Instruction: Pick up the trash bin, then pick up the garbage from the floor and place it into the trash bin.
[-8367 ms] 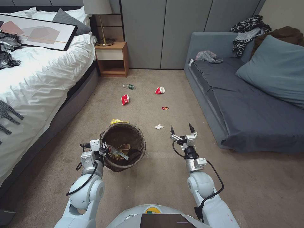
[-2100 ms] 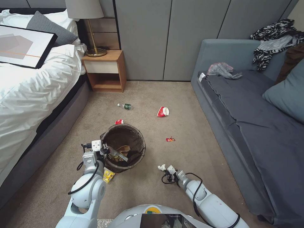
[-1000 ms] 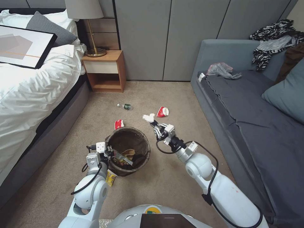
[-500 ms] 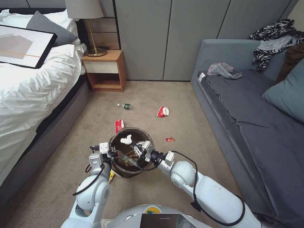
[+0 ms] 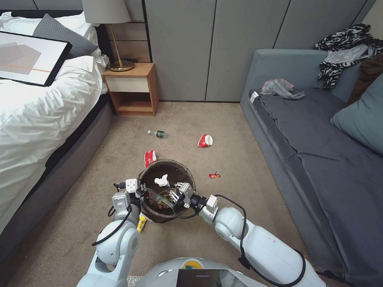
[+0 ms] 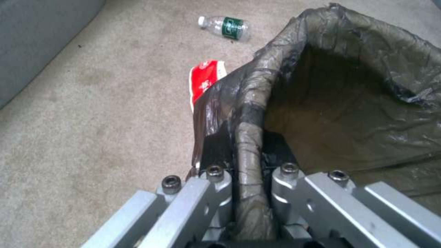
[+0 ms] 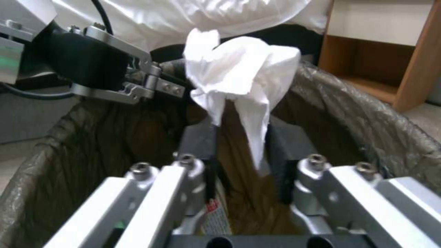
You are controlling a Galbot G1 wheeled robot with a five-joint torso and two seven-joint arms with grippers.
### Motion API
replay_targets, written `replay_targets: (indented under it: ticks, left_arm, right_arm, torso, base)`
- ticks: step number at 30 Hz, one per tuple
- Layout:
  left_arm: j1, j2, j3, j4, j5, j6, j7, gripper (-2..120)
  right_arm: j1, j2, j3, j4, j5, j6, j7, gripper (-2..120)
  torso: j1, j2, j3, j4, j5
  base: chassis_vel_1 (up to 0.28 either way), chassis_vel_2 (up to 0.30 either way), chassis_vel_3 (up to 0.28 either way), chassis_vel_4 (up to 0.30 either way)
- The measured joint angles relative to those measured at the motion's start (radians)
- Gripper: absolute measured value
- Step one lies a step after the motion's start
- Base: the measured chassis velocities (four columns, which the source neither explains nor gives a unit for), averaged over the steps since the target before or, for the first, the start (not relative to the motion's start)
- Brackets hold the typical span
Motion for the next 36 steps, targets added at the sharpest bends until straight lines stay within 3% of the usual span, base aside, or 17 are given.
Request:
replay_targets:
  ticks: [4, 8, 19, 28, 31, 32, 34, 36]
  left_arm:
    - [-0.002, -0.001, 0.0, 0.001, 0.0, 0.0, 0.0, 5]
    - [-0.008, -0.001, -0.003, 0.007, 0.0, 0.001, 0.0, 5]
    - [-0.014, 0.0, -0.004, 0.009, -0.002, 0.002, 0.0, 5]
    - [-0.019, 0.001, -0.007, 0.014, -0.005, 0.003, 0.0, 5]
    - [-0.022, 0.003, -0.018, 0.021, -0.005, 0.002, 0.0, 5]
    - [-0.022, 0.003, -0.018, 0.021, -0.005, 0.002, 0.0, 5]
    - [-0.023, 0.004, -0.026, 0.024, -0.006, 0.0, 0.001, 5]
    - [-0.024, 0.004, -0.027, 0.025, -0.006, -0.001, 0.002, 5]
  right_arm:
    - [-0.001, -0.001, 0.006, 0.004, -0.001, -0.003, 0.0, 36]
    - [-0.011, -0.005, 0.019, 0.016, -0.006, -0.004, -0.001, 57]
    - [-0.019, -0.013, 0.047, 0.053, -0.01, -0.007, -0.001, 95]
    - [-0.07, -0.025, 0.132, 0.14, -0.035, 0.015, 0.018, 100]
    - [-0.163, -0.008, 0.257, 0.245, -0.114, 0.018, 0.093, 100]
    - [-0.163, -0.008, 0.257, 0.245, -0.114, 0.018, 0.093, 100]
    - [-0.28, 0.035, 0.37, 0.304, -0.204, -0.005, 0.176, 100]
    - [-0.315, 0.055, 0.397, 0.311, -0.223, -0.003, 0.206, 100]
  torso:
    - [0.0, 0.0, 0.0, 0.0, 0.0]
    - [0.0, 0.0, 0.0, 0.0, 0.0]
    - [0.0, 0.0, 0.0, 0.0001, 0.0001]
    - [0.0, 0.0, 0.0, 0.0001, 0.0001]
    - [0.0, 0.0, 0.0, 0.0004, 0.0]
    - [0.0, 0.0, 0.0, 0.0004, 0.0]
    - [0.0, 0.0, 0.0, -0.0002, -0.0001]
    - [0.0, 0.0, 0.0, -0.0003, 0.0]
  base:
    - [0.0, 0.0, 0.0, 0.0]
    - [0.0, 0.0, 0.0, 0.0]
    - [0.0, 0.0, 0.0, 0.0]
    - [0.0, 0.0, 0.0, 0.0]
    - [0.0, 0.0, 0.0, 0.0]
    - [0.0, 0.0, 0.0, 0.0]
    - [0.0, 0.0, 0.0, 0.0]
    - [0.0, 0.0, 0.0, 0.0]
